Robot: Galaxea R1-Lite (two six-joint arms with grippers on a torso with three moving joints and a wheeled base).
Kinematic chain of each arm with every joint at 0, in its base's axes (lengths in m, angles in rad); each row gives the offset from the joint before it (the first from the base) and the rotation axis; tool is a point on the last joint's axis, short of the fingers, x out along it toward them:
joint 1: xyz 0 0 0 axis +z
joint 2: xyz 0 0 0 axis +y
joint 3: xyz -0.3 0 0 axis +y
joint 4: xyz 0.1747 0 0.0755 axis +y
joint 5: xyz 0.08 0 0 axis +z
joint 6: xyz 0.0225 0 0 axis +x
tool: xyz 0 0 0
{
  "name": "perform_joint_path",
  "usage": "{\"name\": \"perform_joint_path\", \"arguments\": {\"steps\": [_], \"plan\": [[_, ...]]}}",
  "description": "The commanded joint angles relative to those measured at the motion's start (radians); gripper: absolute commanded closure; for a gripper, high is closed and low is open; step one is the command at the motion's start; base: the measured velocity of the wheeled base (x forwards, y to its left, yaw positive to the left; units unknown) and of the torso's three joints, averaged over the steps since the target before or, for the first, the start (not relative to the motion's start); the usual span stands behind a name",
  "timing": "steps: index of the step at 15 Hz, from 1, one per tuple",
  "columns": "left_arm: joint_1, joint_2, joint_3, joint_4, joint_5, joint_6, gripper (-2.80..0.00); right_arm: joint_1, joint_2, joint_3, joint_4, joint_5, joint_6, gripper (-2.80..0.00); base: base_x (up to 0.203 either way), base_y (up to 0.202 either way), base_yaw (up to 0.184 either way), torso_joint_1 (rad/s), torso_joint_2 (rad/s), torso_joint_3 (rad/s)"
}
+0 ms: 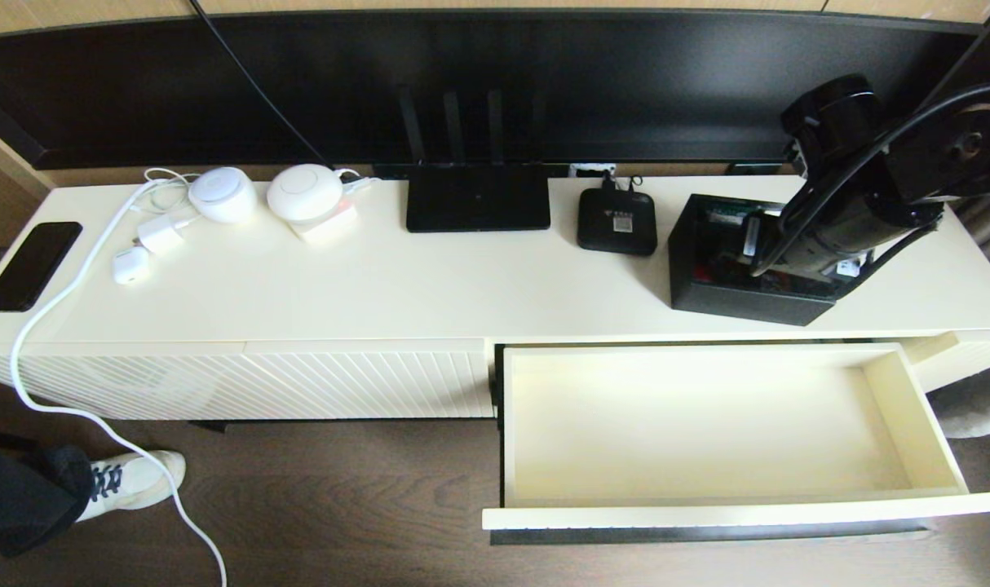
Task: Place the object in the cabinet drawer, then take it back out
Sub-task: Put the storage box in the drawer
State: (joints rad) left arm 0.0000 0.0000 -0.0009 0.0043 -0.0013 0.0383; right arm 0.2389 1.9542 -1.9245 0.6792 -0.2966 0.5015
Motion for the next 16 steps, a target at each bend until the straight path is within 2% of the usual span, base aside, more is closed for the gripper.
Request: {"name": "perform_joint_path", "arguments": {"steps": [1, 9, 10, 16], "plan": [[0.000, 0.002, 0.001, 0.000, 0.000, 0.000, 0.00, 0.000, 0.020, 0.011, -0.009, -0.002, 0.000, -2.80, 0.000, 0.000, 0.000, 0.000, 0.00, 0.000], [0.000, 0.002, 0.000, 0.000, 0.000, 0.000, 0.00, -0.007, 0.048, 0.033, -0.054, -0.004, -0.049, -2.80, 0.000, 0.000, 0.000, 0.000, 0.00, 0.000], [0.000, 0.000, 0.001, 0.000, 0.000, 0.000, 0.00, -0.007, 0.049, 0.043, -0.062, -0.004, -0.049, 0.00, 0.000, 0.000, 0.000, 0.000, 0.00, 0.000], [0.000, 0.000, 0.001, 0.000, 0.000, 0.000, 0.00, -0.007, 0.042, 0.068, -0.100, -0.006, -0.051, 0.00, 0.000, 0.000, 0.000, 0.000, 0.00, 0.000]]}}
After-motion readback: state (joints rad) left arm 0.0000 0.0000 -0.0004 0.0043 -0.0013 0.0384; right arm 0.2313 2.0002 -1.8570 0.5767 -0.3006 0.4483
